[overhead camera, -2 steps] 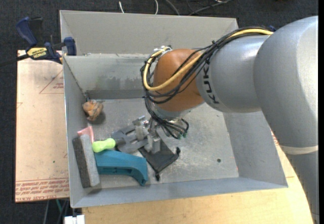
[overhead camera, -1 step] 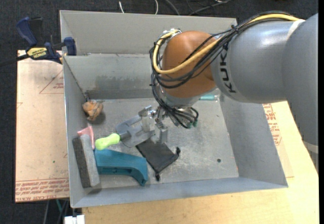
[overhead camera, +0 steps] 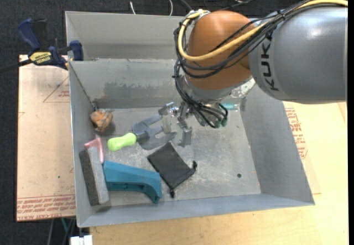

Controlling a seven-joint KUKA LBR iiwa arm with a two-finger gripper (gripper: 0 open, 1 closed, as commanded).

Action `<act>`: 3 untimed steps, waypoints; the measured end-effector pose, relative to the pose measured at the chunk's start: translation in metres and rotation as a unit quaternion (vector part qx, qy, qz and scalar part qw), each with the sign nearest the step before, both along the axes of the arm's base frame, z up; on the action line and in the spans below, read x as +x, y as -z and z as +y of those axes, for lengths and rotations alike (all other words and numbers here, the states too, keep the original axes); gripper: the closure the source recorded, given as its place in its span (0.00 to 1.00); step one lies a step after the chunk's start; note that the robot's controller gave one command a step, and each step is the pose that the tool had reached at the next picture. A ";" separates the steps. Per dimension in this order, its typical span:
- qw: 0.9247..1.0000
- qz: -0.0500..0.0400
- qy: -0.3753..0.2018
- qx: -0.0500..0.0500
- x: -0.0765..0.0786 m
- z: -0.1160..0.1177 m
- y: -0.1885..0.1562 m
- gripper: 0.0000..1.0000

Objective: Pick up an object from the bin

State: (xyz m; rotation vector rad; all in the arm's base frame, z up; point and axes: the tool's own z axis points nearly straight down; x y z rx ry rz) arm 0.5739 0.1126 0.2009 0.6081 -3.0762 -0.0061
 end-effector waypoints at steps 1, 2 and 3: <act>1.000 -0.003 -0.008 0.001 0.001 -0.009 -0.067 1.00; 1.000 -0.005 -0.022 0.002 0.002 0.003 -0.004 1.00; 1.000 -0.004 -0.009 0.003 0.006 -0.006 0.022 1.00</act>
Offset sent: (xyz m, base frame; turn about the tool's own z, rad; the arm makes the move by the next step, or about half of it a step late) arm 0.0008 0.0128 -0.0586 -0.0652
